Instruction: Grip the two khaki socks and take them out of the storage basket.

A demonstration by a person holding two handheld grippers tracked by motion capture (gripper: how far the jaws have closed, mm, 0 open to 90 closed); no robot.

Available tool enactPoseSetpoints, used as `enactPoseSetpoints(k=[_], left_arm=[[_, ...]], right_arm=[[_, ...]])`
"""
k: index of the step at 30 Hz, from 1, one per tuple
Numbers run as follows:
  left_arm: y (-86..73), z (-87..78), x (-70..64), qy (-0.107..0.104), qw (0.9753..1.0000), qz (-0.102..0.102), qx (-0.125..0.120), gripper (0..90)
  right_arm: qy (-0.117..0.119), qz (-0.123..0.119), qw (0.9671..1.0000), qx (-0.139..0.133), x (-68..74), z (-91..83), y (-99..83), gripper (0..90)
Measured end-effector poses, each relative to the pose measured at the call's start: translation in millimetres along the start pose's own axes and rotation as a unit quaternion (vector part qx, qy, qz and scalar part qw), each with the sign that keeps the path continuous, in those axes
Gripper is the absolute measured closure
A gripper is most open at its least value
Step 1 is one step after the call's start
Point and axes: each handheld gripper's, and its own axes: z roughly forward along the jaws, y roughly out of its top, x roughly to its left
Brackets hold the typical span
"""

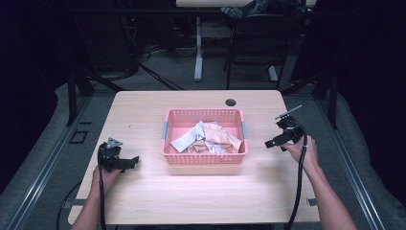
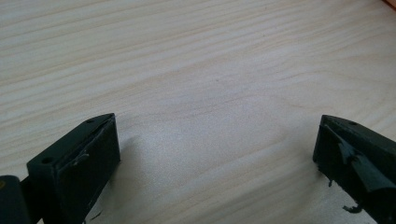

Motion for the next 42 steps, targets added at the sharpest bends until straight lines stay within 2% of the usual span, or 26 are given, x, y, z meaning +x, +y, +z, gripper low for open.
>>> enactPoseSetpoints(k=[6,9,14,25,28,29,33,34,39,42], left_arm=[[0.0,0.0,-0.1,0.000,1.0000,0.000,0.000,0.3],[0.0,0.0,-0.1,0.000,1.0000,0.000,0.000,0.3],[-0.1,0.0,-0.1,0.000,1.0000,-0.001,0.000,0.3],[0.0,0.0,-0.1,0.000,1.0000,-0.001,0.000,0.3],[0.0,0.0,-0.1,0.000,1.0000,-0.001,0.000,0.3],[0.0,0.0,-0.1,0.000,1.0000,-0.001,0.000,0.3],[0.0,-0.1,-0.1,0.000,1.0000,0.000,0.000,0.3],[0.0,-0.1,-0.1,0.000,1.0000,0.000,0.000,0.3],[-0.1,0.0,-0.1,0.000,1.0000,-0.001,0.000,0.3],[0.0,0.0,-0.1,0.000,1.0000,-0.001,0.000,0.3]], right_arm=[[0.009,-0.011,0.9999,-0.005,7.7,-5.3,16.9,0.0],[0.002,-0.017,0.9998,-0.008,11.4,-9.9,25.7,0.0],[0.007,-0.020,0.9997,-0.012,16.8,-15.2,37.7,0.0],[0.016,-0.036,0.9992,-0.012,29.4,-16.8,59.4,0.0],[0.012,-0.044,0.9989,-0.013,34.6,-16.4,64.9,0.0],[0.017,-0.043,0.9988,-0.018,36.5,-15.8,66.1,0.0],[0.023,-0.061,0.9975,-0.026,50.5,-15.3,75.3,0.0],[0.023,-0.061,0.9975,-0.026,50.5,-15.3,75.3,0.0],[0.035,-0.084,0.9955,-0.025,71.4,-9.2,86.4,0.0],[0.037,-0.088,0.9952,-0.023,76.6,-7.4,89.8,0.0]])
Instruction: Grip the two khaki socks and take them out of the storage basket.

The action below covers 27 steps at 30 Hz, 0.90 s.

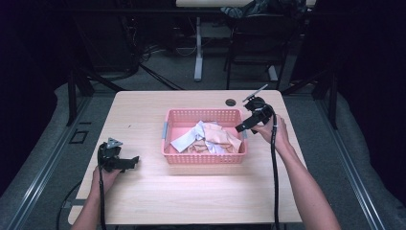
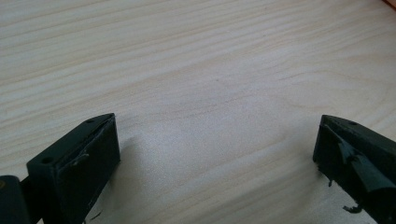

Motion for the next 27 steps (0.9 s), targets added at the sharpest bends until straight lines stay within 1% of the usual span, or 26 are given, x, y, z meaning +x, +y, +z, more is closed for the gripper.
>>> enactPoseSetpoints(k=[1,3,5,7,9,11,12,16,18,19,20,21,22,23,24,25,26,27], left_arm=[[0.0,0.0,0.0,0.000,1.0000,0.000,0.000,0.3],[0.0,0.0,0.0,0.000,1.0000,0.000,0.000,0.3],[0.0,0.0,0.0,0.000,1.0000,0.000,0.000,0.3],[0.0,0.0,0.0,0.000,1.0000,0.000,0.000,0.3],[0.0,0.0,0.0,0.000,1.0000,0.000,0.000,0.3],[0.0,0.0,0.0,0.000,1.0000,0.000,0.000,0.3],[0.0,0.0,0.0,0.000,1.0000,0.000,0.000,0.3],[0.0,0.0,0.0,0.000,1.0000,0.000,0.000,0.3],[0.0,0.0,0.0,0.000,1.0000,0.000,0.000,0.3],[0.0,0.0,0.0,0.000,1.0000,0.000,0.000,0.3],[0.0,0.0,0.0,0.000,1.0000,0.000,0.000,0.3],[0.0,0.0,0.0,0.000,1.0000,0.000,0.000,0.3],[0.0,0.0,0.0,0.000,1.0000,0.000,0.000,0.3],[0.0,0.0,0.0,0.000,1.0000,0.000,0.000,0.3],[0.0,0.0,0.0,0.000,1.0000,0.000,0.000,0.3],[0.0,0.0,0.0,0.000,1.0000,0.000,0.000,0.3],[0.0,0.0,0.0,0.000,1.0000,0.000,0.000,0.3],[0.0,0.0,0.0,0.000,1.0000,0.000,0.000,0.3]], right_arm=[[0.002,-0.006,1.0000,-0.001,2.2,1.9,2.1,0.0],[0.009,-0.014,0.9998,0.006,10.2,8.2,7.2,0.0],[0.011,-0.016,0.9998,0.003,11.6,9.9,8.2,0.0],[0.017,-0.016,0.9997,-0.001,16.8,13.3,11.1,0.0],[0.020,-0.021,0.9996,0.002,22.2,16.6,14.7,0.0],[0.023,-0.022,0.9995,0.001,24.3,18.3,15.7,0.0],[0.027,-0.029,0.9992,0.005,29.0,21.4,18.3,0.0],[0.033,-0.039,0.9987,0.000,38.8,26.2,22.3,0.4],[0.039,-0.044,0.9983,0.001,44.0,29.0,24.0,3.2],[0.038,-0.051,0.9980,0.003,46.6,30.6,24.9,4.6],[0.038,-0.051,0.9980,0.003,46.6,30.6,24.9,4.6],[0.036,-0.062,0.9974,0.008,52.5,35.3,25.6,9.5],[0.038,-0.065,0.9971,0.011,55.7,38.3,25.7,11.2],[0.038,-0.065,0.9971,0.011,55.7,38.3,25.7,11.2],[0.038,-0.065,0.9971,0.011,61.6,45.8,25.1,14.5],[0.038,-0.065,0.9971,0.011,61.6,45.8,25.1,14.5],[0.036,-0.071,0.9966,0.019,62.7,47.6,25.6,16.2],[0.030,-0.073,0.9966,0.022,67.8,55.7,24.8,20.5]])
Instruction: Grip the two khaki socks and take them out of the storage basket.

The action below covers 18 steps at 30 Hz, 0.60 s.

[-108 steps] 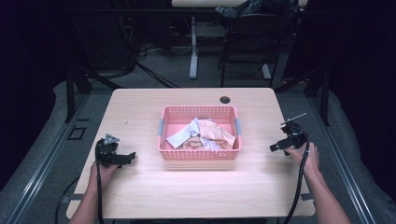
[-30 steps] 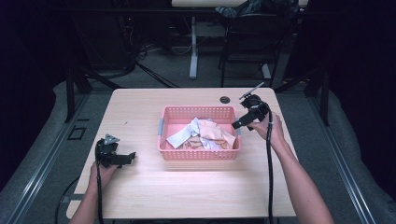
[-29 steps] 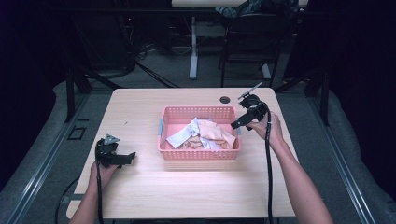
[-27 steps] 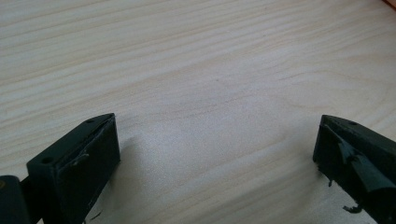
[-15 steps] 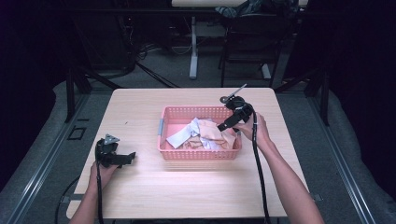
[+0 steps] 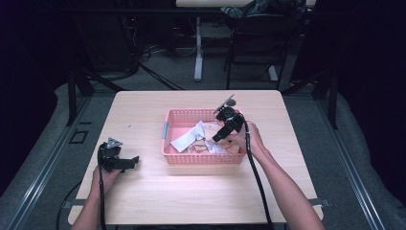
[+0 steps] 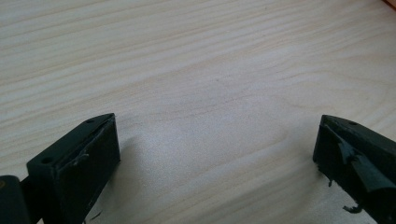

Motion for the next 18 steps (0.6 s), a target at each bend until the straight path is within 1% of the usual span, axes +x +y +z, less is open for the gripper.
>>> enactPoseSetpoints(k=[1,2,5,6,7,8,9,10,11,12,13,14,15,16,17,18], left_arm=[[0.0,0.0,0.0,0.000,1.0000,0.000,0.000,0.3],[0.0,0.0,0.0,0.000,1.0000,0.000,0.000,0.3],[0.0,0.0,0.0,0.000,1.0000,0.000,0.000,0.3],[0.0,0.0,0.0,0.000,1.0000,0.000,0.000,0.3],[0.0,0.0,0.0,0.000,1.0000,0.000,0.000,0.3],[0.0,0.0,0.0,0.000,1.0000,0.000,0.000,0.3],[0.0,0.0,0.0,0.000,1.0000,0.000,0.000,0.3],[0.0,0.0,0.0,0.000,1.0000,0.000,0.000,0.3],[0.0,0.0,0.0,0.000,1.0000,0.000,0.000,0.3],[0.0,0.0,0.0,0.000,1.0000,0.000,0.000,0.3],[0.0,0.0,0.0,0.000,1.0000,0.000,0.000,0.3],[0.0,0.0,0.0,0.000,1.0000,0.000,0.000,0.3],[0.0,0.0,0.0,0.000,1.0000,0.000,0.000,0.3],[0.0,0.0,0.0,0.000,1.0000,0.000,0.000,0.3],[0.0,0.0,0.0,0.000,1.0000,0.000,0.000,0.3],[0.0,0.0,0.0,0.000,1.0000,0.000,0.000,0.3]], right_arm=[[0.000,0.000,1.0000,0.000,0.0,0.0,0.0,20.5],[-0.009,-0.013,0.9998,0.011,2.4,4.4,1.2,23.0],[-0.010,-0.013,0.9997,0.016,5.5,9.5,1.6,23.7],[-0.018,-0.019,0.9993,0.027,7.4,14.1,2.0,25.4],[-0.021,-0.023,0.9989,0.034,7.8,15.7,2.4,26.9],[-0.022,-0.021,0.9990,0.033,8.7,17.5,2.3,30.2],[-0.026,-0.026,0.9985,0.040,9.0,18.2,2.9,36.0],[-0.026,-0.026,0.9985,0.040,9.0,18.2,2.9,36.0],[-0.033,-0.030,0.9978,0.049,9.5,19.3,3.7,42.5],[-0.033,-0.030,0.9978,0.049,9.5,19.3,3.7,42.5],[-0.038,-0.029,0.9977,0.047,9.3,19.4,3.9,48.1],[-0.039,-0.030,0.9977,0.047,9.2,19.2,4.0,51.1],[-0.039,-0.030,0.9977,0.047,9.2,19.2,4.0,51.1],[-0.041,-0.030,0.9977,0.046,9.0,19.2,3.8,54.2],[-0.038,-0.024,0.9983,0.038,9.3,19.5,3.3,57.7],[-0.039,-0.027,0.9981,0.040,8.3,17.2,3.7,63.0]])
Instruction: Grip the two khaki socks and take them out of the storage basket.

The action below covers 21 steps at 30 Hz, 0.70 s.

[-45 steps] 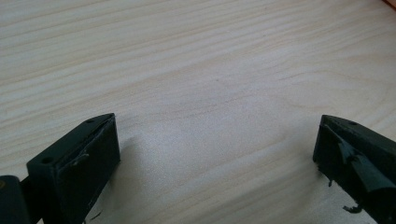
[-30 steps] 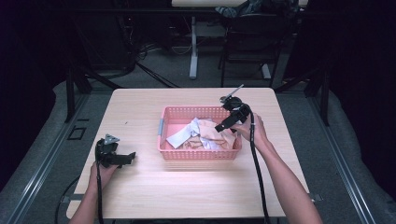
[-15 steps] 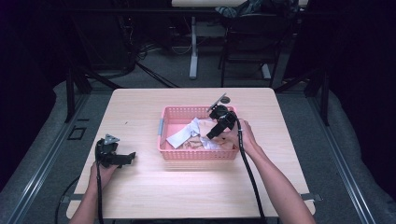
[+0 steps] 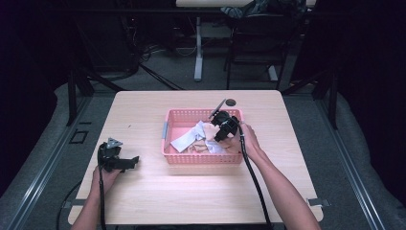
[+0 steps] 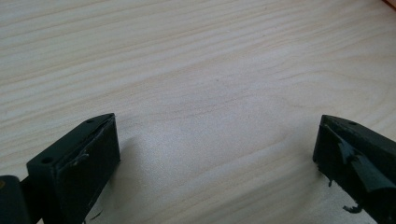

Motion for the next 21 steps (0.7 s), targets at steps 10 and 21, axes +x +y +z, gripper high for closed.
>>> enactPoseSetpoints(k=[10,21], left_arm=[[0.0,0.0,0.0,0.000,1.0000,0.000,0.000,0.3],[0.0,0.0,0.0,0.000,1.0000,0.000,0.000,0.3]], right_arm=[[0.018,0.026,0.9979,-0.057,-7.2,-16.7,-3.7,78.8],[0.025,0.039,0.9949,-0.089,-14.4,-32.0,-3.7,80.4]])
